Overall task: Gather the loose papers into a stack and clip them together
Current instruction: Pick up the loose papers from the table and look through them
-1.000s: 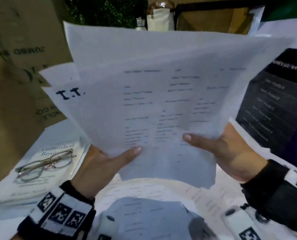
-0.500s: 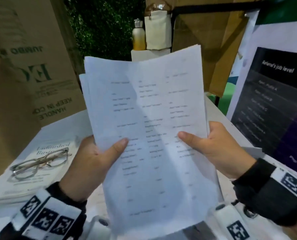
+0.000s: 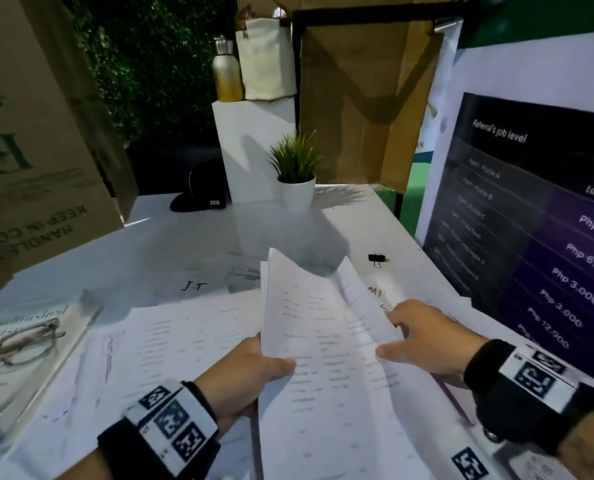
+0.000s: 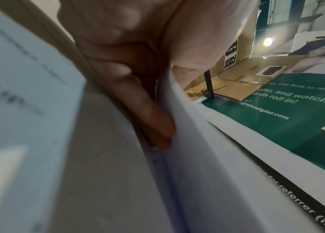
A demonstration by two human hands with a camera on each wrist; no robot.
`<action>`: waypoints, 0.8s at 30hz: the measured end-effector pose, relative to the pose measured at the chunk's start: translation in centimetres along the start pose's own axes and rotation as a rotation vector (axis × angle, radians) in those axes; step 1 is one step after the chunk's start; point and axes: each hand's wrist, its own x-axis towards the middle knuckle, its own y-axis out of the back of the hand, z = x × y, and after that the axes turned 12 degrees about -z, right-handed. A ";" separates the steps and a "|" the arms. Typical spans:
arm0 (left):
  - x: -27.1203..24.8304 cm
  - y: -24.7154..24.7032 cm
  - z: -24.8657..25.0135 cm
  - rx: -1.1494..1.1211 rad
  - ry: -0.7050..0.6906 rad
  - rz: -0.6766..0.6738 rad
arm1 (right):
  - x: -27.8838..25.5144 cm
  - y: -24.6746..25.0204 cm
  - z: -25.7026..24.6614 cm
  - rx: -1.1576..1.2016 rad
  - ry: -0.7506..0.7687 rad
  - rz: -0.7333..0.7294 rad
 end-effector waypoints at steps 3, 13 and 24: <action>1.0 -0.3 0.2 0.004 0.005 0.026 | 1.3 0.9 0.9 -0.037 -0.037 0.019; 2.3 -0.1 1.5 -0.070 -0.010 0.036 | 4.3 3.8 2.5 0.119 0.121 -0.056; -0.8 1.6 0.4 -0.157 -0.123 0.202 | 6.3 3.5 1.9 0.504 0.334 0.016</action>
